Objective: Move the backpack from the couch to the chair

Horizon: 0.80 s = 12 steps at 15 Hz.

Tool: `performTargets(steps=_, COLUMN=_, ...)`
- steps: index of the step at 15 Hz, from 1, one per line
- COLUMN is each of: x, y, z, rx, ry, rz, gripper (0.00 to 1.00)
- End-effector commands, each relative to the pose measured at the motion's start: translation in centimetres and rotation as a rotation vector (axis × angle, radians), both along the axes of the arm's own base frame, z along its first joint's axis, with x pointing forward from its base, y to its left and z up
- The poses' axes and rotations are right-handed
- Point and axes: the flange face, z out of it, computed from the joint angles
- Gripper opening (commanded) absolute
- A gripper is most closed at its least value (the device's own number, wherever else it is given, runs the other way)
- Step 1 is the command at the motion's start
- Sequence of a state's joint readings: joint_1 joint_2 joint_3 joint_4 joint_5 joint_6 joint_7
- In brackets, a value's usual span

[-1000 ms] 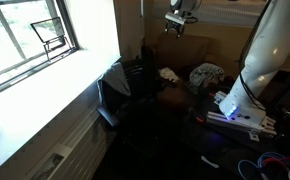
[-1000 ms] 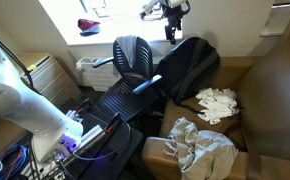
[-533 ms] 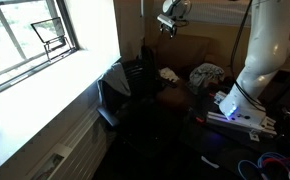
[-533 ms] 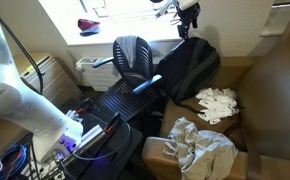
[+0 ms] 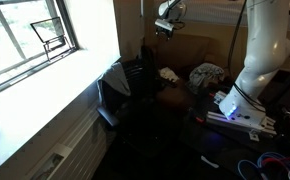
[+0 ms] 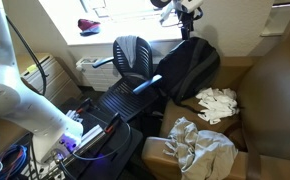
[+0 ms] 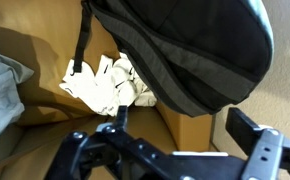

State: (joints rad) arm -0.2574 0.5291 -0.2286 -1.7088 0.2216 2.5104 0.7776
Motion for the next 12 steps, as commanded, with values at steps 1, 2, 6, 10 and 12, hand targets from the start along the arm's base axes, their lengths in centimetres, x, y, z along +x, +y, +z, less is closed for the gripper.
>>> performTargets(steps=1, x=4.2, y=-0.8, z=-1.4, rx=-0.058, ry=0.05, rz=0.184, gripper=1.0)
performTargets(steps=2, x=5.4, y=-0.8, z=-1.7, rx=-0.103, ry=0.083, rz=0.218, gripper=1.0)
performTargets(steps=6, x=9.4, y=1.4, z=-2.6, rx=-0.029, ry=0.11, rz=0.024, gripper=1.0)
performTargets(steps=10, x=9.8, y=3.3, z=-3.5, rx=0.009, ry=0.156, rz=-0.003, gripper=1.0)
performTargets(steps=12, x=10.6, y=4.1, z=-4.4, rx=0.01, ry=0.162, rz=-0.013, gripper=1.0)
